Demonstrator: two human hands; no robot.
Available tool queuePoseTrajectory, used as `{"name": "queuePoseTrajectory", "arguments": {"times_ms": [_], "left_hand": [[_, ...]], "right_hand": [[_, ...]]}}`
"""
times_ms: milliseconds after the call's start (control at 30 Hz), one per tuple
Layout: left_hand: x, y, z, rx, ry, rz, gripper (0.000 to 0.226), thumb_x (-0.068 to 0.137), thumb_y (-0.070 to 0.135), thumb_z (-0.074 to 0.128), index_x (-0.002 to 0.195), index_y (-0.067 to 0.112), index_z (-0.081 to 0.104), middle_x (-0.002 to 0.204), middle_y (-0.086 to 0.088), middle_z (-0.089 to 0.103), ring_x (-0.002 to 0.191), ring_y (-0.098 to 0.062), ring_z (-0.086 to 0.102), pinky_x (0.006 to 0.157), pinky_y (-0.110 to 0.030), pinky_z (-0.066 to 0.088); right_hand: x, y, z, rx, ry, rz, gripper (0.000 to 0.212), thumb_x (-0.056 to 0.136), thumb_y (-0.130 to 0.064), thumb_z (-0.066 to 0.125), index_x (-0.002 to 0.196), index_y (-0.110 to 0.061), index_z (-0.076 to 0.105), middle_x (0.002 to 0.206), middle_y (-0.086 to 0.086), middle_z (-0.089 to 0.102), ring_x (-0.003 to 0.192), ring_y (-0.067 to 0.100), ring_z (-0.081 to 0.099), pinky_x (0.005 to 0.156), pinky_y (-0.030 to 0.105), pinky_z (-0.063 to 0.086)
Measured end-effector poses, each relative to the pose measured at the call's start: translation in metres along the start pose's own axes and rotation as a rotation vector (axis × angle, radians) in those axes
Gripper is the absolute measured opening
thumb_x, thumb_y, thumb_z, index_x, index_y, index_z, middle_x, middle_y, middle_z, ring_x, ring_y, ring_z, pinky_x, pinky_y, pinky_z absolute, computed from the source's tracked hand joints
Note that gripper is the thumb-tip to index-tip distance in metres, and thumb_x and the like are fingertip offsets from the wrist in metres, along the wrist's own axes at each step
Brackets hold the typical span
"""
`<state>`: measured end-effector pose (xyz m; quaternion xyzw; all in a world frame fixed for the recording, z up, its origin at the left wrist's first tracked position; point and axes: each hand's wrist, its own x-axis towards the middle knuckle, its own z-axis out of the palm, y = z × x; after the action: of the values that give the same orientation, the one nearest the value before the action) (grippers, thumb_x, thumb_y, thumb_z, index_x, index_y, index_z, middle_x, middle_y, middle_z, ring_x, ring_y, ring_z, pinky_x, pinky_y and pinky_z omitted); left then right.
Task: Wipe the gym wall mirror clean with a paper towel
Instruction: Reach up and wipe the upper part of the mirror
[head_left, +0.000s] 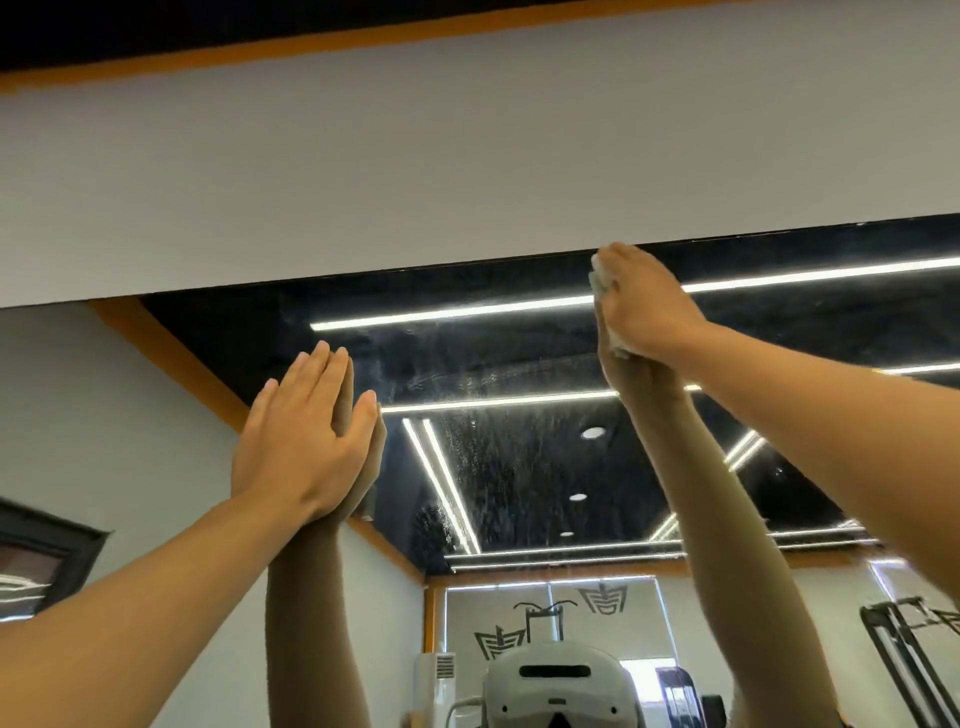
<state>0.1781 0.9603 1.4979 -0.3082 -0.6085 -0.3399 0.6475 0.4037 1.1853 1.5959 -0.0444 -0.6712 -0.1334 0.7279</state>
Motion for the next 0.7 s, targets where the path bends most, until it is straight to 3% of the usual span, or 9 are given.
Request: {"name": "queuePoseTrajectory", "arguments": {"times_ms": [200,300,400,533,633,700], "left_hand": [[0.0,0.0,0.002,0.006,0.013,0.008,0.079,0.089,0.059,0.017,0.159,0.022,0.02,0.167,0.005,0.014,0.154,-0.012,0.006,0.122,-0.032,0.0],[-0.002,0.003,0.002,-0.003,0.047,-0.006,0.078,0.09,0.057,0.019,0.158,0.021,0.024,0.167,0.001,0.016,0.154,-0.016,0.009,0.123,-0.035,0.004],[-0.007,0.003,0.002,0.006,0.081,-0.08,0.079,0.091,0.056,0.017,0.158,0.016,0.024,0.167,-0.004,0.016,0.154,-0.021,0.011,0.123,-0.039,0.009],[-0.007,-0.003,0.001,-0.023,0.066,-0.11,0.077,0.092,0.052,0.014,0.158,0.014,0.022,0.166,-0.005,0.017,0.154,-0.021,0.009,0.124,-0.039,0.007],[-0.007,-0.006,0.001,-0.027,0.048,-0.107,0.076,0.092,0.052,0.013,0.159,0.015,0.019,0.167,-0.003,0.014,0.155,-0.019,0.007,0.123,-0.037,0.003],[-0.007,-0.007,0.001,-0.017,0.026,-0.095,0.076,0.093,0.053,0.013,0.159,0.016,0.017,0.168,-0.002,0.011,0.155,-0.018,0.004,0.123,-0.035,0.002]], "right_hand": [[-0.003,0.024,0.003,0.017,0.132,0.208,0.022,0.087,0.002,0.063,0.101,-0.009,0.05,0.106,0.01,0.051,0.101,0.03,0.055,0.086,0.042,0.052],[-0.001,-0.009,0.012,0.087,0.115,0.238,0.018,0.088,0.004,0.059,0.105,-0.002,0.055,0.103,0.01,0.054,0.101,0.025,0.055,0.086,0.034,0.049],[-0.009,-0.075,0.034,0.129,0.052,0.056,0.019,0.084,0.01,0.053,0.1,0.001,0.058,0.102,0.013,0.06,0.099,0.024,0.057,0.085,0.026,0.045],[-0.031,-0.138,0.072,0.265,-0.051,-0.194,0.019,0.089,0.005,0.053,0.106,-0.003,0.056,0.107,0.011,0.054,0.093,0.02,0.045,0.096,0.034,0.044],[-0.046,-0.15,0.077,0.301,-0.127,-0.313,0.032,0.099,-0.005,0.051,0.131,-0.001,0.052,0.133,0.013,0.054,0.121,0.026,0.048,0.111,0.038,0.038],[-0.044,-0.134,0.071,0.221,-0.207,-0.338,0.048,0.102,-0.009,0.05,0.149,-0.008,0.039,0.153,0.008,0.04,0.142,0.023,0.034,0.121,0.036,0.026]]}}
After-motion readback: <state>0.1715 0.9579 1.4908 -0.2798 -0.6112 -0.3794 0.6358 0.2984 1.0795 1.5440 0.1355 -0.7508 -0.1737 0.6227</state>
